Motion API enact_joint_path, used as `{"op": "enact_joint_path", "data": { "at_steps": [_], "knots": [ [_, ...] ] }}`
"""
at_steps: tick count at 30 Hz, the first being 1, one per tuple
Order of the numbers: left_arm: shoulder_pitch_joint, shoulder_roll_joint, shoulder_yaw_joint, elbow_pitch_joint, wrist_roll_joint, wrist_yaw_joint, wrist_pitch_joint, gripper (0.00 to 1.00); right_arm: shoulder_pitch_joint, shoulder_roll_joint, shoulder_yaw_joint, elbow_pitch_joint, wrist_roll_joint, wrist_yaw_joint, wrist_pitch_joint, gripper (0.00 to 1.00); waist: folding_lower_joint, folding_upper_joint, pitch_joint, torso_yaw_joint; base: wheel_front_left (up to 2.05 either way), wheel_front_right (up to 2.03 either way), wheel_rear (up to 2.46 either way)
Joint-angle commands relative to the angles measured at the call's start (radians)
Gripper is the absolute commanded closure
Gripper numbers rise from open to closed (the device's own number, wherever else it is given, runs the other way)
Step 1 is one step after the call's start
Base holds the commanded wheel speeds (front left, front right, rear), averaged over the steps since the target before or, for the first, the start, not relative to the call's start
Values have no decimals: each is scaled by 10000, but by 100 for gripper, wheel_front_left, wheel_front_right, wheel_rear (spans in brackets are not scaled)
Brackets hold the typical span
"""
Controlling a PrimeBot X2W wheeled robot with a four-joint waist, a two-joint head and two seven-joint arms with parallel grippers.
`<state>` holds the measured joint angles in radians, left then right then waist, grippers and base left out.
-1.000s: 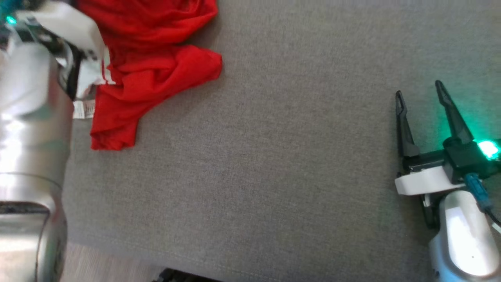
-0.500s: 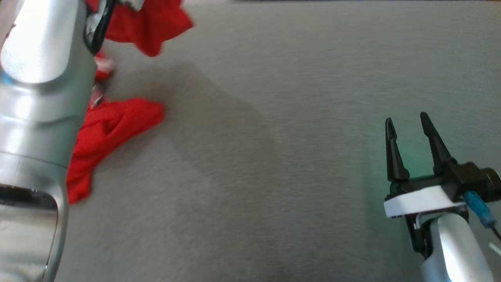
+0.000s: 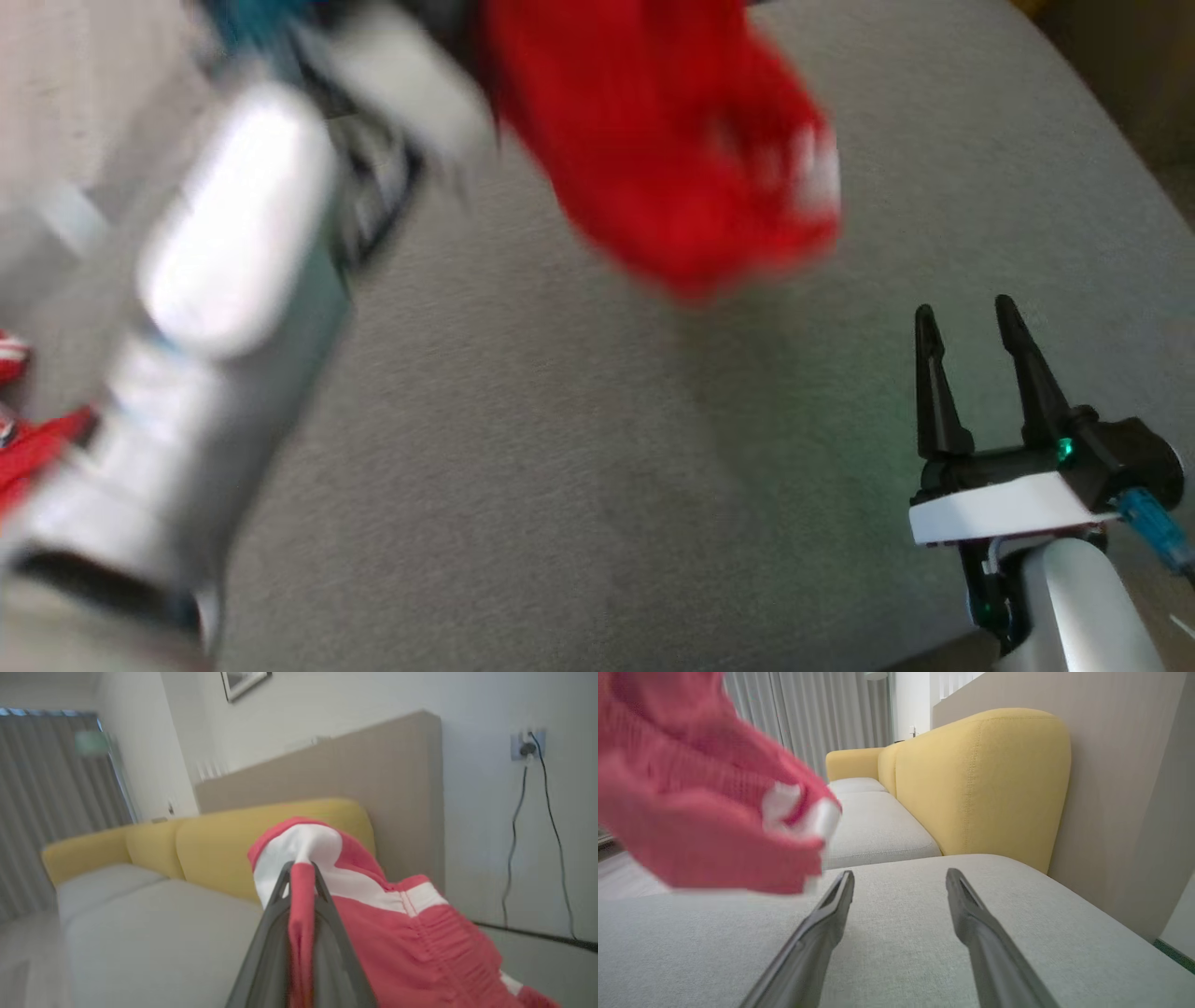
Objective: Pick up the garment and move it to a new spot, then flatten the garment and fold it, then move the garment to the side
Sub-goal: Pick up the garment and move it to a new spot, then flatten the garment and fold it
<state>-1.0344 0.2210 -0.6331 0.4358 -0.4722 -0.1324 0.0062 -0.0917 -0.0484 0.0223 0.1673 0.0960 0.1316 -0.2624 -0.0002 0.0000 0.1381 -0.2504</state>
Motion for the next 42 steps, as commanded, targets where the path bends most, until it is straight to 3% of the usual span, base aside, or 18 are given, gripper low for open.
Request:
{"op": "enact_joint_path", "data": {
  "at_steps": [1, 5, 6, 7, 12, 16, 19, 22, 28, 32, 42],
  "knots": [
    [188, 389, 163, -117, -67, 20, -71, 100, -189, -19, 273, -360, 64, -9, 6, 0, 2, 0, 167, -218, 0, 0, 0],
    [2050, 258, -295, 914, -49, 167, -939, 100, -270, -19, 363, -304, 162, -9, 6, 0, 2, 0, 607, -112, 0, 0, 0],
    [2382, 242, -408, 1321, 78, 251, -1301, 63, -294, -19, 384, -270, 151, -9, 6, 0, 2, 0, 695, -55, 0, 0, 0],
    [2664, 222, -501, 1764, 224, 392, -1678, 0, -315, -19, 393, -231, 136, -9, 6, 0, 2, 0, 758, 12, 0, 0, 0],
    [3826, -410, 5, 2878, 248, 1486, -2649, 0, -227, -19, 160, -95, -18, -9, 6, 0, 2, 0, 779, 670, 0, 0, 0],
    [5201, -755, 1399, 1006, 716, 2465, -2674, 0, -39, -19, -6, -19, -155, -9, 6, 0, 2, 0, 495, 1446, 0, 0, 0],
    [6724, -1022, 2415, -647, 1276, 2825, -2676, 0, 190, -19, -87, 9, -146, -9, 6, 0, 2, 0, 103, 2035, 0, 0, 0],
    [8135, -1320, 3264, -2189, 1802, 2811, -2677, 0, 514, -18, -190, 71, -141, -9, 6, 0, 2, 0, -319, 2570, 0, 0, 0],
    [10199, -1601, 3924, -4019, 2785, 2282, -2678, 0, 1147, -18, -114, -356, -103, -9, 6, 0, 2, 0, -875, 3284, 0, 0, 0],
    [10822, -1662, 4057, -4168, 3213, 2054, -2679, 0, 1616, -18, -43, -538, -309, -9, 6, 0, 2, 0, -1134, 3501, 0, 0, 0],
    [11029, -1703, 4293, -4143, 3386, 2195, -2679, 0, 2048, -18, 171, -472, -430, -9, 6, 0, 2, 0, -1267, 3543, 0, 0, 0]
  ]
}}
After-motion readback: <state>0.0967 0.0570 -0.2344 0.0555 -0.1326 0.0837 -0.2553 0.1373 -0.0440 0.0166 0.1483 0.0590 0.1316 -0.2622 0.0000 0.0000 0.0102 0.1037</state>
